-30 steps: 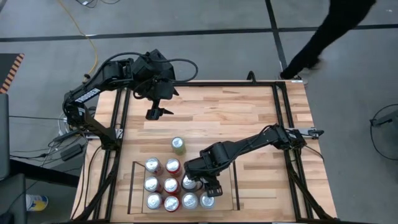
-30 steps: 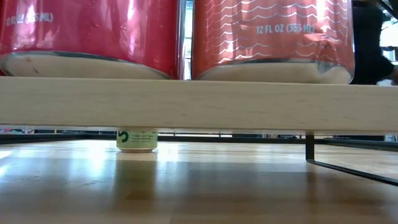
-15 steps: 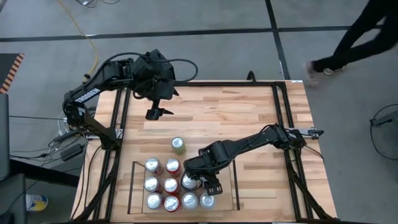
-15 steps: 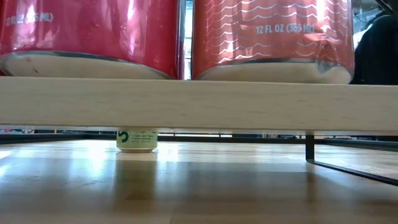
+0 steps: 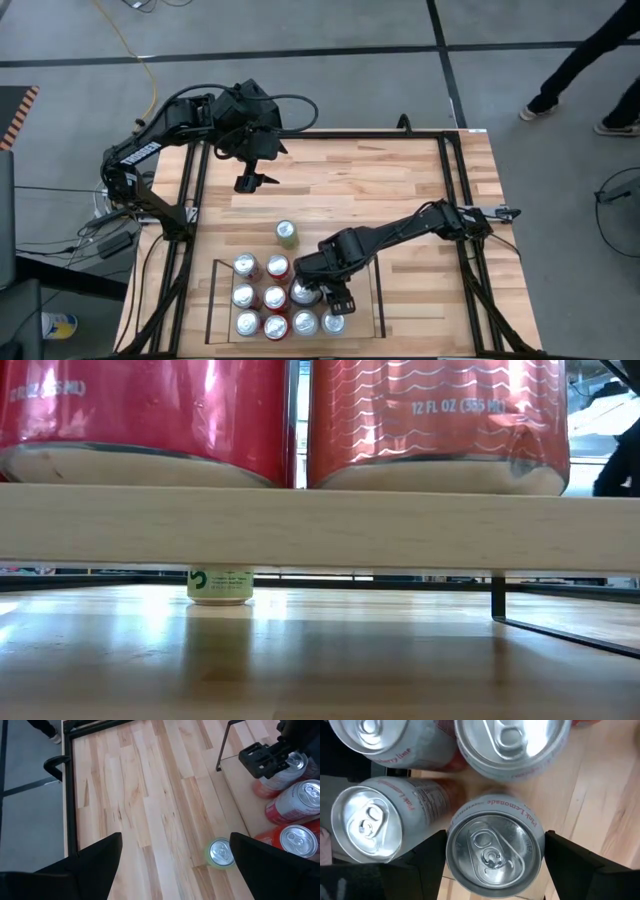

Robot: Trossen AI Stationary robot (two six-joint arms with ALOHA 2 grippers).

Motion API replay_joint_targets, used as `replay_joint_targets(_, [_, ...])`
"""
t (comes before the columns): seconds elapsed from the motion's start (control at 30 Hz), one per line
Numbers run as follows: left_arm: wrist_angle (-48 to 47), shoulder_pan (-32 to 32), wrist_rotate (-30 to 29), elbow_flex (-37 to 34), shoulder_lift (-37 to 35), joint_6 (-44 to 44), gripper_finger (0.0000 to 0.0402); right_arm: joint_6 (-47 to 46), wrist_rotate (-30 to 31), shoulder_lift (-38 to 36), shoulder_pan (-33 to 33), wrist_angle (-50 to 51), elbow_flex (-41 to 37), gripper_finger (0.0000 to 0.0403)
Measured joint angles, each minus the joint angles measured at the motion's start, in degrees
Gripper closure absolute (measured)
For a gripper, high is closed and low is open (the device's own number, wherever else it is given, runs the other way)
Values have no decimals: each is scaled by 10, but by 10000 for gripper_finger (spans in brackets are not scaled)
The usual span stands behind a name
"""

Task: Place canned beverage on shelf
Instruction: Put the pink soda can on the shelf aligned with the other pink soda can, then put the green soda can on the shelf

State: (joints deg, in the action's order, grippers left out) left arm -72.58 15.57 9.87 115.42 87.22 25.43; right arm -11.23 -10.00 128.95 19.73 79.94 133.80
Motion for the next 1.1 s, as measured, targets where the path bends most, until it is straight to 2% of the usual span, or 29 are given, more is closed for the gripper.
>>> replay_joint_targets(0.27, [0,0,0,0,0,3,47,-10,-6,0,1,17,2,100])
replay_joint_targets(0.6, [0,0,0,0,0,7,47,-9,-15,0,1,23,10,30])
replay_joint_targets(0.9, [-1,0,-15,0,0,11,47,-36,-63,-10,-17,44,12,27])
replay_joint_targets(1.1, [-17,0,-29,0,-24,16,47,-37,-66,-39,-35,66,11,26])
